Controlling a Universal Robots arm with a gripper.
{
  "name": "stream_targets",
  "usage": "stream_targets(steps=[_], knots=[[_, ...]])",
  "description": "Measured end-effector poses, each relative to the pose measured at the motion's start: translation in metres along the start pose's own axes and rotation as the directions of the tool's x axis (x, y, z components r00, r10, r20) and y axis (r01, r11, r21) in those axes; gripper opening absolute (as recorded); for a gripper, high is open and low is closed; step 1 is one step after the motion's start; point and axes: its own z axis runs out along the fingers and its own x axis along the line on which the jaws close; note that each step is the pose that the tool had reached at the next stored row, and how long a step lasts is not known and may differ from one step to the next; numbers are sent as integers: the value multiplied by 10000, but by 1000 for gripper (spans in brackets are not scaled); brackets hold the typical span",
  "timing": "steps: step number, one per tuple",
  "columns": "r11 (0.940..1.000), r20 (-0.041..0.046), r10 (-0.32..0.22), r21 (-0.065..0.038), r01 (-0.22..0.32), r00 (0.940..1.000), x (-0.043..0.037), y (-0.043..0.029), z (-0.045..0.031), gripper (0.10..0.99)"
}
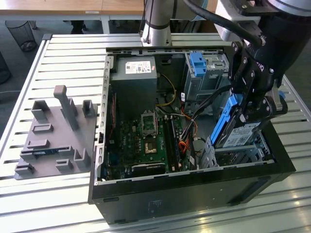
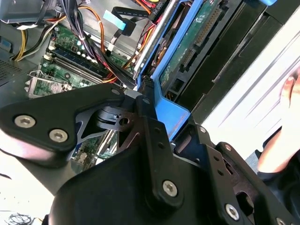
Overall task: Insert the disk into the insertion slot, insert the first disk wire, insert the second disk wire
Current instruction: 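Insert the disk into the insertion slot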
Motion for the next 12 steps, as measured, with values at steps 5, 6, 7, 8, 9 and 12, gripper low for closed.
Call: stream_targets(steps=[5, 6, 7, 8, 9, 12], knots=[[10000, -1, 0, 0, 0, 10000, 0, 4, 50, 369], [10000, -1, 0, 0, 0, 10000, 0, 5, 60, 369], [10000, -2, 0, 0, 0, 10000, 0, 6, 69, 369], [10000, -2, 0, 0, 0, 10000, 0, 6, 78, 369], [10000, -1, 0, 0, 0, 10000, 0, 7, 87, 369], [10000, -1, 0, 0, 0, 10000, 0, 8, 115, 369]])
